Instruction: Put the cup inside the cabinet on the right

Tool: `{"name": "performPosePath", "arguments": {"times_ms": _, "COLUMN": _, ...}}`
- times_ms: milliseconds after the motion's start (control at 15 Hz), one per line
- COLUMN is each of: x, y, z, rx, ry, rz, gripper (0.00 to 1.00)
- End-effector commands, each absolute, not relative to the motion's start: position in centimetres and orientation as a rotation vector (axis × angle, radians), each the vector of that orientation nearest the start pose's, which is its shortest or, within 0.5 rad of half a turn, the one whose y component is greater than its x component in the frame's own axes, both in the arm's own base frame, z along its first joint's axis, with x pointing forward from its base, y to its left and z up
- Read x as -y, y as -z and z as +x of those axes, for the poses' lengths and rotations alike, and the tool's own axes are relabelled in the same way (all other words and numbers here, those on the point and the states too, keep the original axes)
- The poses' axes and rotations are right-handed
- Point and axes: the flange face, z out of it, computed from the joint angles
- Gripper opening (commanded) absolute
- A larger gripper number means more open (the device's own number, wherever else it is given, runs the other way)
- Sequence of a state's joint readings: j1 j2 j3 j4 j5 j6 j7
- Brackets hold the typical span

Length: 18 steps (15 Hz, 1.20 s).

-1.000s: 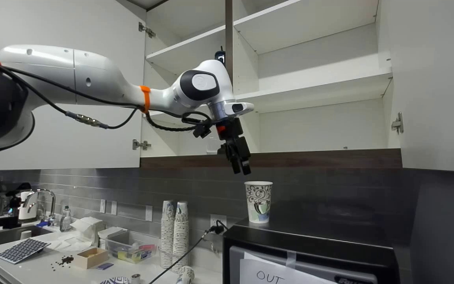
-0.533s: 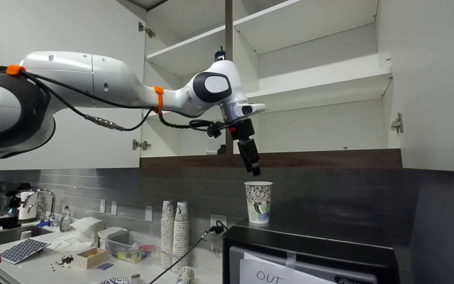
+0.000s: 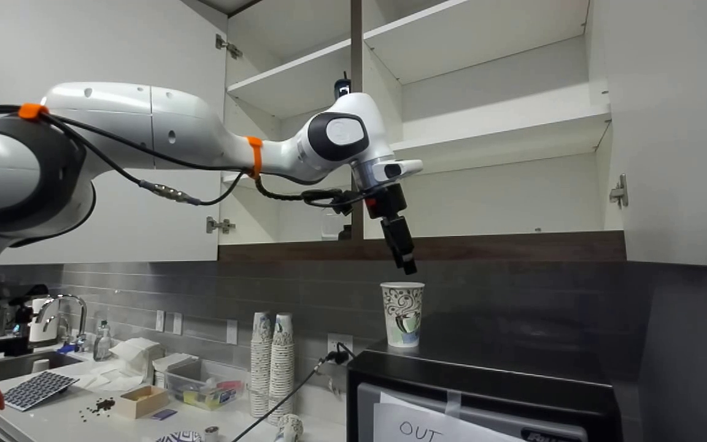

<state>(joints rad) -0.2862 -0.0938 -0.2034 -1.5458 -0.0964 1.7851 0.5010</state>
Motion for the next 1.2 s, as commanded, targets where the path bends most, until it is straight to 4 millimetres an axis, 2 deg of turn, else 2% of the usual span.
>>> {"name": "performPosePath", "arguments": {"times_ms": 0, "x": 27.7, "y": -69.7, "z": 47.3, "rx": -1.529, "ry": 0.503, "rz": -2.791, "gripper": 0.94}}
{"name": "performPosePath", "arguments": {"times_ms": 67, "x": 27.8, "y": -69.3, "z": 47.4, "rx": -1.532, "ry": 0.487, "rz": -2.793, "gripper": 0.89}}
{"name": "performPosePath", "arguments": {"times_ms": 133, "x": 27.8, "y": -68.7, "z": 47.6, "rx": -1.53, "ry": 0.456, "rz": -2.792, "gripper": 0.72}}
{"name": "performPosePath", "arguments": {"times_ms": 200, "x": 27.9, "y": -68.2, "z": 47.7, "rx": -1.525, "ry": 0.432, "rz": -2.793, "gripper": 0.65}}
{"name": "performPosePath", "arguments": {"times_ms": 267, "x": 27.9, "y": -67.6, "z": 47.9, "rx": -1.527, "ry": 0.415, "rz": -2.793, "gripper": 0.64}}
{"name": "performPosePath", "arguments": {"times_ms": 400, "x": 27.9, "y": -67.2, "z": 48.1, "rx": -1.532, "ry": 0.407, "rz": -2.784, "gripper": 0.47}}
{"name": "performPosePath", "arguments": {"times_ms": 800, "x": 27.6, "y": -68.4, "z": 47.6, "rx": -1.497, "ry": 0.404, "rz": -2.759, "gripper": 0.0}}
{"name": "performPosePath", "arguments": {"times_ms": 1000, "x": 27.4, "y": -69.7, "z": 47.2, "rx": -1.497, "ry": 0.439, "rz": -2.747, "gripper": 0.0}}
{"name": "performPosePath", "arguments": {"times_ms": 1133, "x": 26.9, "y": -71.5, "z": 47.0, "rx": -1.489, "ry": 0.491, "rz": -2.738, "gripper": 0.01}}
